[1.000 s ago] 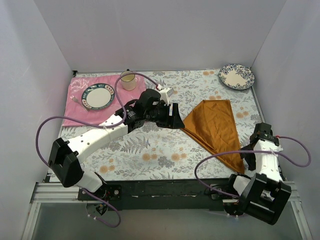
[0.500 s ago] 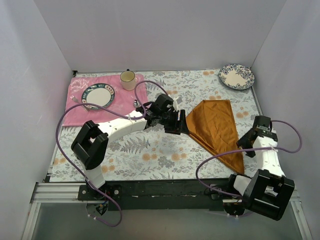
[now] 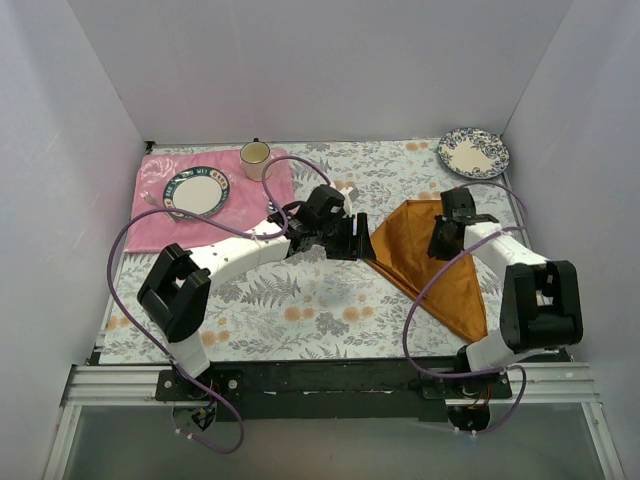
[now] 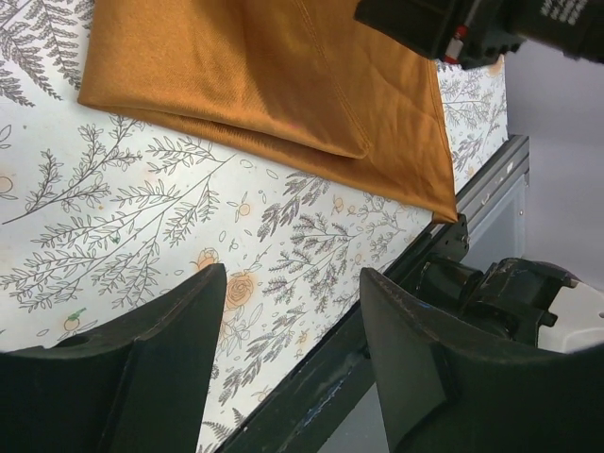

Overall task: Fold the napkin, place the utensils inside, and roll it up
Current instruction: Fold the napkin

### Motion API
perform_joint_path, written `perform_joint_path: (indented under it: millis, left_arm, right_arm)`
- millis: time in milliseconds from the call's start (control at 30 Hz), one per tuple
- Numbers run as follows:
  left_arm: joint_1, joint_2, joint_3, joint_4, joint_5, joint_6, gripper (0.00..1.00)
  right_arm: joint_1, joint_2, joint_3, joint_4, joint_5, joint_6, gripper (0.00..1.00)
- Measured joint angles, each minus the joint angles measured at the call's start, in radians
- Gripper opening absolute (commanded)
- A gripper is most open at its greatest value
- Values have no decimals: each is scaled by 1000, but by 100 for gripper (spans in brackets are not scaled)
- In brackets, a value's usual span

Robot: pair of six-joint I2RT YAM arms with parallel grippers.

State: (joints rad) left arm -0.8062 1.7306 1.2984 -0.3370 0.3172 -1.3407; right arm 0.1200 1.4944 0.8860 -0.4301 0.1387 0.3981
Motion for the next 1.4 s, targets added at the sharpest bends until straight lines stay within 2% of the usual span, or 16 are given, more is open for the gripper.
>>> perform_joint_path:
  millis: [233,667,1067,1233,1367,1400]
  left_arm:
    - [27,-8,0,-11,-7,21,58]
    - [72,-26,-1,-50,-8,36,58]
    - [83,-41,-8,-66,-14,42,58]
    - [85,-41,-8,-67,-14,43,59]
    - [87,-41,-8,-66,0,58,60]
    - [88,-42,-8,-66,5,62,60]
  right_arm:
    - [81,167,135,36,41,10,25]
    - [119,304,219,84,84,-10,22]
    - [153,485,443,139,53,-71,23]
    - [167,528,549,39,16,-43,32]
    - [164,465,579,-113,67,11,51]
    - [156,443,573,-136,79,22,53]
